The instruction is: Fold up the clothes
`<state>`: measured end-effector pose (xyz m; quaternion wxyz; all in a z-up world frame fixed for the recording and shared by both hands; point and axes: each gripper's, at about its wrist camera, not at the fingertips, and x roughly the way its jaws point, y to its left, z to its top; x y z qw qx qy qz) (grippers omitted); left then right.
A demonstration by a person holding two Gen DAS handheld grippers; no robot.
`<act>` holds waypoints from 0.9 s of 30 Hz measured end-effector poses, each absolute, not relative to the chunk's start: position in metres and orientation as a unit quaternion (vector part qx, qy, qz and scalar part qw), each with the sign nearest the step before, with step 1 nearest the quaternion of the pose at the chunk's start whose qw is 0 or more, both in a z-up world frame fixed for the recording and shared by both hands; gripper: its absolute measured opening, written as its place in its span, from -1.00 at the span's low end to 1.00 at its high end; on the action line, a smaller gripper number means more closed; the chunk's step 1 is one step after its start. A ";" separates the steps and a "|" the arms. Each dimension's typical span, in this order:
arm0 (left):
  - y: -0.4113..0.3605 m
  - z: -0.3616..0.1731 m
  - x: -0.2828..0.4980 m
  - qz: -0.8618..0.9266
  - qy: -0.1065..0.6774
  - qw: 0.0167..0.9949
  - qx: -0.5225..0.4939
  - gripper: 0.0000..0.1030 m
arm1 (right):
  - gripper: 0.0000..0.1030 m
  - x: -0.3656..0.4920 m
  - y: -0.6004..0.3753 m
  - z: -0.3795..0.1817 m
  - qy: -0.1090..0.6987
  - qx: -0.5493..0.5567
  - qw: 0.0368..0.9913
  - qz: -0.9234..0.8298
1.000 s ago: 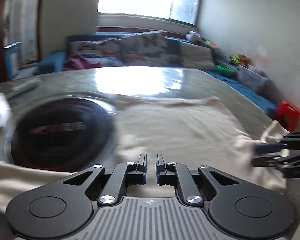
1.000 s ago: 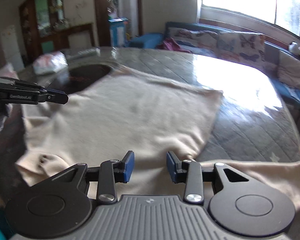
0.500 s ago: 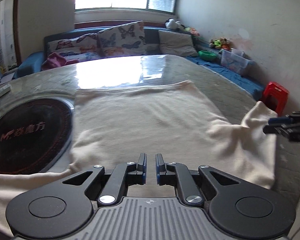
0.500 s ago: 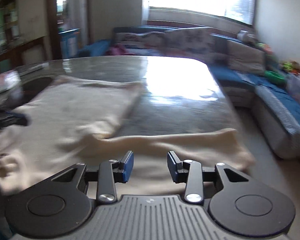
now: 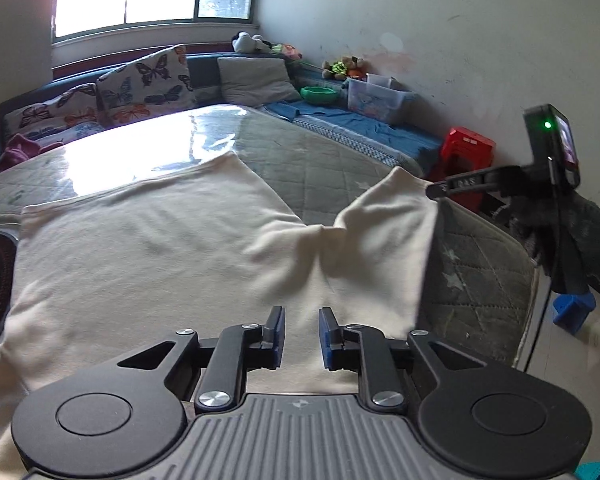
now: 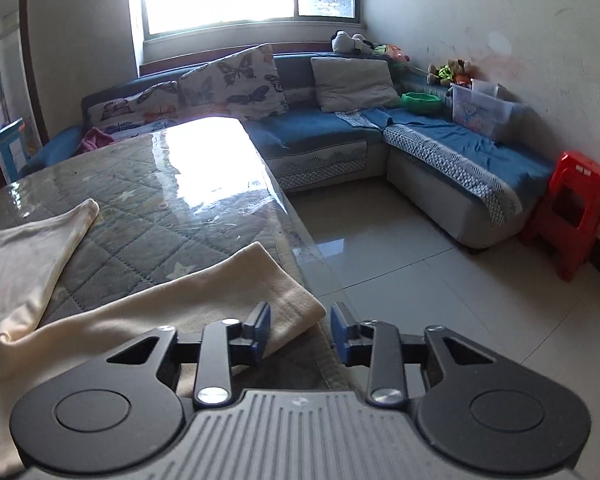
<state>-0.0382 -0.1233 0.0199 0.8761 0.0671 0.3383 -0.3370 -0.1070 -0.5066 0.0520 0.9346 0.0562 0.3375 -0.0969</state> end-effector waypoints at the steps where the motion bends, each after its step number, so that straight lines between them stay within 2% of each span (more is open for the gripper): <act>1: -0.125 0.019 -0.039 -0.338 0.341 0.875 0.068 -0.61 | -0.58 -0.107 -0.507 0.050 0.336 0.058 0.935 -0.097; 2: -0.126 0.017 -0.039 -0.339 0.343 0.873 0.070 -0.61 | -0.66 -0.108 -0.506 0.049 0.331 0.053 0.937 -0.098; 3: -0.126 0.016 -0.040 -0.340 0.344 0.872 0.072 -0.61 | -0.86 -0.108 -0.506 0.049 0.326 0.048 0.939 -0.100; 5: -0.127 0.014 -0.040 -0.339 0.347 0.871 0.076 -0.61 | -0.90 -0.114 -0.504 0.052 0.312 0.038 0.943 -0.106; 9: -0.125 0.012 -0.040 -0.340 0.350 0.869 0.080 -0.59 | -0.92 -0.128 -0.502 0.066 0.284 0.017 0.951 -0.122; 13: -0.130 0.011 -0.042 -0.345 0.346 0.868 0.089 -0.48 | -0.92 -0.134 -0.506 0.067 0.285 0.020 0.950 -0.128; 18: -0.132 0.021 -0.041 -0.346 0.336 0.872 0.089 -0.48 | -0.92 -0.130 -0.509 0.051 0.307 0.045 0.943 -0.118; 27: -0.166 0.031 -0.015 -0.373 0.316 0.869 0.071 -0.48 | -0.92 -0.155 -0.512 0.086 0.250 0.055 0.960 -0.117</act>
